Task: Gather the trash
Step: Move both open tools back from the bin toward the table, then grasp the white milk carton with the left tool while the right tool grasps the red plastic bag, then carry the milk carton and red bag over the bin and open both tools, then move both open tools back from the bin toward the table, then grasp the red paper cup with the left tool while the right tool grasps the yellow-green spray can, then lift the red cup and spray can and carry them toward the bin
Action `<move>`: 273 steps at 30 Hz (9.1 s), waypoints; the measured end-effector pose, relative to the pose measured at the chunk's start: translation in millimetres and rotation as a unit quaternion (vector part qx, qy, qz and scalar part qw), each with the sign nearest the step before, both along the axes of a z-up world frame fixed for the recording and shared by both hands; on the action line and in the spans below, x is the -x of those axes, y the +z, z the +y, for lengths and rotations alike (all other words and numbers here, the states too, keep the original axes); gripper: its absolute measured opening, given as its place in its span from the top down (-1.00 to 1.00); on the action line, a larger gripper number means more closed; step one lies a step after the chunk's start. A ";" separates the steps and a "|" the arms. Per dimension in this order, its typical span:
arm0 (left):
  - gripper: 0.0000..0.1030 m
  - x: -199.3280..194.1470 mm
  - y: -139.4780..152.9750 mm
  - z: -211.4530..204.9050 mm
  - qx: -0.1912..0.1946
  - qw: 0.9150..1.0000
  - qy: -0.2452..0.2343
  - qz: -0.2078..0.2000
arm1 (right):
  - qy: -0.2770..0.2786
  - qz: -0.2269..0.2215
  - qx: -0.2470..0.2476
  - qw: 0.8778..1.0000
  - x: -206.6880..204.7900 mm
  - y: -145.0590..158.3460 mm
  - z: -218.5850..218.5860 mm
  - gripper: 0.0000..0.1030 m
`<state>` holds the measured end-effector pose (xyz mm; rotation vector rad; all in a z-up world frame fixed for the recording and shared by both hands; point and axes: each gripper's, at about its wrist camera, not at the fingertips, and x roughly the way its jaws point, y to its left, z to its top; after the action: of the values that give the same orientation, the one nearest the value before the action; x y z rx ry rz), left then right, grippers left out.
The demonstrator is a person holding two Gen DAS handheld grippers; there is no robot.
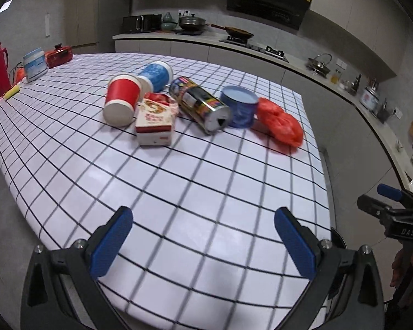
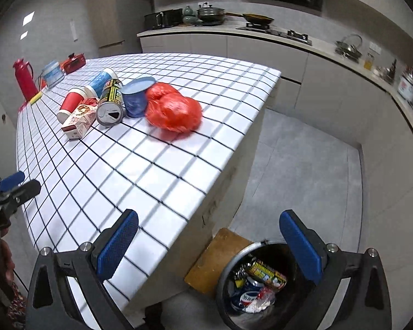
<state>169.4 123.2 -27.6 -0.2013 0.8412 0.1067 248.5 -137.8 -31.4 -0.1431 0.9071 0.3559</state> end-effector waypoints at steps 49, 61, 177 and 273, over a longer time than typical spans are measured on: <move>-0.09 -112.3 -37.1 78.1 0.021 1.000 -0.009 0.012 | 0.030 0.032 -0.017 0.999 -139.0 -48.1 109.7 0.29; -0.08 -89.9 -28.2 65.7 0.020 1.000 -0.003 0.005 | 0.024 0.027 -0.052 0.998 -110.1 -33.2 95.6 0.33; -0.99 3.7 -84.4 -293.1 0.010 0.984 -0.171 0.049 | 0.016 0.099 0.056 0.993 68.3 -203.1 -233.5 -1.00; -0.13 -129.4 -38.0 162.5 0.029 0.999 -0.013 0.020 | 0.093 0.055 -0.050 0.993 -162.9 -36.1 289.9 -0.10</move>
<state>298.8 285.7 -65.6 -0.2428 0.8878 0.0624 411.5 152.1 -67.5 -0.1177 0.9861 0.5857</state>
